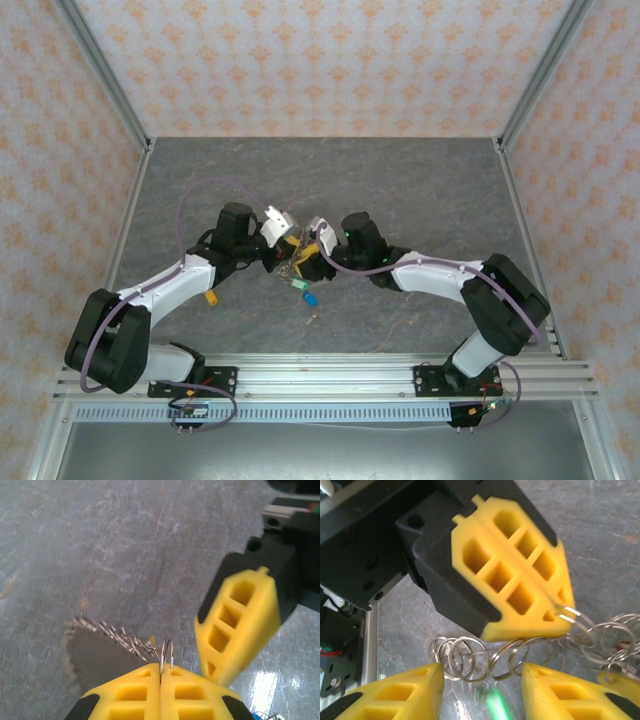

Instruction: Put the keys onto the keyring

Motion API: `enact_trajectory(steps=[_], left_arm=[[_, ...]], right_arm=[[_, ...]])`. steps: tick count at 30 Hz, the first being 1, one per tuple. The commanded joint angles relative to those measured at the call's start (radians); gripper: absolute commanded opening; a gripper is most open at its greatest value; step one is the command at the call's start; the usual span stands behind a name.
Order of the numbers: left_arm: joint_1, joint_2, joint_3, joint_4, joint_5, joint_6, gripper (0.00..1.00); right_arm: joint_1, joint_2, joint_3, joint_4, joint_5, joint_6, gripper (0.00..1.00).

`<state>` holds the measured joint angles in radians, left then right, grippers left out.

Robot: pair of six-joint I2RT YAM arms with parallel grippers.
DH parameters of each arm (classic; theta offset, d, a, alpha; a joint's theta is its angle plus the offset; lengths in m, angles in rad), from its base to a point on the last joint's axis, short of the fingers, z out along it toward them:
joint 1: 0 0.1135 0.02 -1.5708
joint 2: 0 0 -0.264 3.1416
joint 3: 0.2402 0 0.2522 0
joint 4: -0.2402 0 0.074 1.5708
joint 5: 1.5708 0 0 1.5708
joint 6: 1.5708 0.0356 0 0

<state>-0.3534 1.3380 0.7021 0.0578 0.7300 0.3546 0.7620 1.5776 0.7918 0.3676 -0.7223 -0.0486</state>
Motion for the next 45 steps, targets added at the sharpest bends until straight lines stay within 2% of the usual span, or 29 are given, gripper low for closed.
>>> enact_trajectory(steps=[1,5,7,8,11,14,19,29,33,36,41,45], left_arm=[[-0.001,0.001,0.046,-0.079,-0.012,0.029,0.0],[-0.004,-0.014,0.051,-0.099,-0.058,0.01,0.0],[-0.012,-0.016,0.068,-0.135,-0.083,0.013,0.0],[-0.016,-0.014,0.077,-0.156,-0.095,0.02,0.0],[-0.023,0.0,0.107,-0.218,-0.127,0.028,0.0],[-0.027,0.003,0.124,-0.243,-0.127,0.019,0.0],[-0.029,0.014,0.156,-0.266,-0.136,-0.001,0.0],[-0.03,0.053,0.227,-0.285,-0.083,-0.052,0.0],[-0.03,0.062,0.255,-0.31,-0.081,-0.068,0.0],[-0.029,0.063,0.27,-0.34,-0.095,-0.068,0.0],[-0.029,0.078,0.296,-0.428,-0.127,-0.053,0.0],[-0.03,0.095,0.297,-0.432,-0.139,-0.105,0.0]], right_arm=[[-0.003,-0.03,-0.069,0.149,0.191,0.223,0.46],[-0.001,-0.058,-0.063,0.097,0.221,0.234,0.47],[-0.001,-0.081,-0.065,0.084,0.303,0.306,0.53],[-0.001,-0.086,-0.061,0.084,0.305,0.337,0.54],[0.0,-0.072,-0.043,0.102,0.21,0.441,0.54],[0.016,-0.037,-0.044,0.125,0.202,0.545,0.55],[0.076,-0.006,-0.047,0.167,0.228,0.559,0.55],[0.09,0.036,-0.081,0.273,0.305,0.609,0.57],[0.092,0.065,-0.076,0.26,0.35,0.596,0.48],[0.092,0.073,-0.092,0.23,0.407,0.555,0.3],[0.094,0.023,-0.131,0.229,0.467,0.356,0.09],[0.097,0.014,-0.134,0.238,0.515,0.176,0.0]])
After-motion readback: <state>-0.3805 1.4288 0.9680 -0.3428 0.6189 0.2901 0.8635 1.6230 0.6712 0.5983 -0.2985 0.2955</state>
